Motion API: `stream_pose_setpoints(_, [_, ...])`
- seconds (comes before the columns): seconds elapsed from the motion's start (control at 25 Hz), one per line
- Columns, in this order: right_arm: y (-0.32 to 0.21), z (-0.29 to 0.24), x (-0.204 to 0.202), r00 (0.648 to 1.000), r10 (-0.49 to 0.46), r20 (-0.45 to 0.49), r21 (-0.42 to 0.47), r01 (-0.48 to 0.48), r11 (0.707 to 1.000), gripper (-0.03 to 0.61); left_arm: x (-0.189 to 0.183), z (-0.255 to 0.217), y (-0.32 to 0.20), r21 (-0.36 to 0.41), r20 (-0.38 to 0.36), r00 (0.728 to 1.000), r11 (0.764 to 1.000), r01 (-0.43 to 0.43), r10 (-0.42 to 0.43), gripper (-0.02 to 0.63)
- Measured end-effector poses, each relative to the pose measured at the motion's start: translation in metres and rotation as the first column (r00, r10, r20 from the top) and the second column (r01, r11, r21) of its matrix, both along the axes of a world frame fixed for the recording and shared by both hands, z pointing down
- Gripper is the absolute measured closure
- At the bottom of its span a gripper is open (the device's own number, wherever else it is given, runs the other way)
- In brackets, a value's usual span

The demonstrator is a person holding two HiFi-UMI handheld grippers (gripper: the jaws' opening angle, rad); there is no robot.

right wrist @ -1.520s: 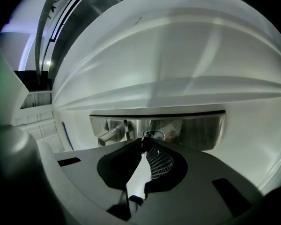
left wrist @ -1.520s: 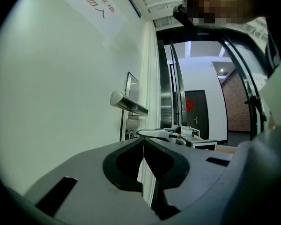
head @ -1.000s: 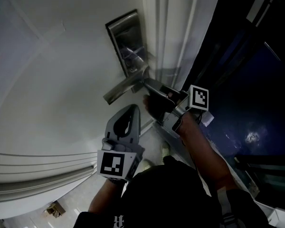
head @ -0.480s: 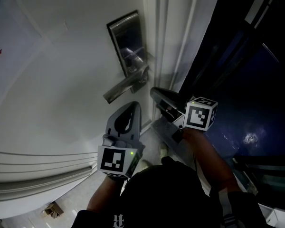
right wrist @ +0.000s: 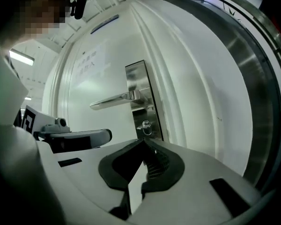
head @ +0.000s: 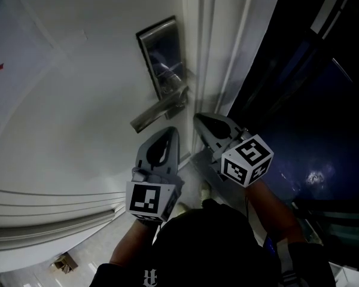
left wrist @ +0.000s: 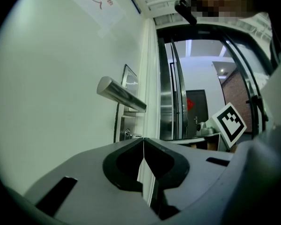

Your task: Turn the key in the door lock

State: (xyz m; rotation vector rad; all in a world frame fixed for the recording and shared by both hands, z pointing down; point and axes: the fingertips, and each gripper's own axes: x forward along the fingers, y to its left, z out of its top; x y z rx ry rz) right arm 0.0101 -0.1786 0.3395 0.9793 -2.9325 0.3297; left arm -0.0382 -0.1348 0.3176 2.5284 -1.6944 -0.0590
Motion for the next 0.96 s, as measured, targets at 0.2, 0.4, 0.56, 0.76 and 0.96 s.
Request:
stream_pose_setpoints(0.2, [0.001, 0.0, -0.003, 1.0, -0.028, -0.008, 0.011, 0.029, 1.0, 0.563, 0.003, 0.002, -0.004, 0.004, 0.0, 1.0, 1.0, 0.014, -0.014, 0.604])
stream_pose_setpoints(0.4, [-0.005, -0.002, -0.004, 0.998, -0.059, -0.005, 0.01, 0.059, 0.998, 0.563, 0.004, 0.002, -0.009, 0.001, 0.016, 0.999, 0.999, 0.033, -0.033, 0.604])
stream_pose_setpoints(0.56, [-0.01, -0.002, -0.006, 0.997, -0.08, -0.009, 0.016, 0.08, 0.997, 0.563, 0.005, 0.003, -0.013, -0.006, 0.017, 0.999, 0.999, 0.05, -0.05, 0.605])
stream_pose_setpoints(0.76, [-0.014, 0.0, -0.01, 0.994, -0.108, -0.022, 0.021, 0.109, 0.994, 0.563, 0.001, 0.003, -0.018, -0.011, 0.021, 0.997, 0.997, 0.078, -0.078, 0.604])
stream_pose_setpoints(0.96, [-0.021, 0.002, -0.01, 0.991, -0.128, -0.03, 0.019, 0.129, 0.991, 0.563, 0.0, 0.006, -0.024, -0.011, 0.021, 0.995, 0.996, 0.093, -0.093, 0.604])
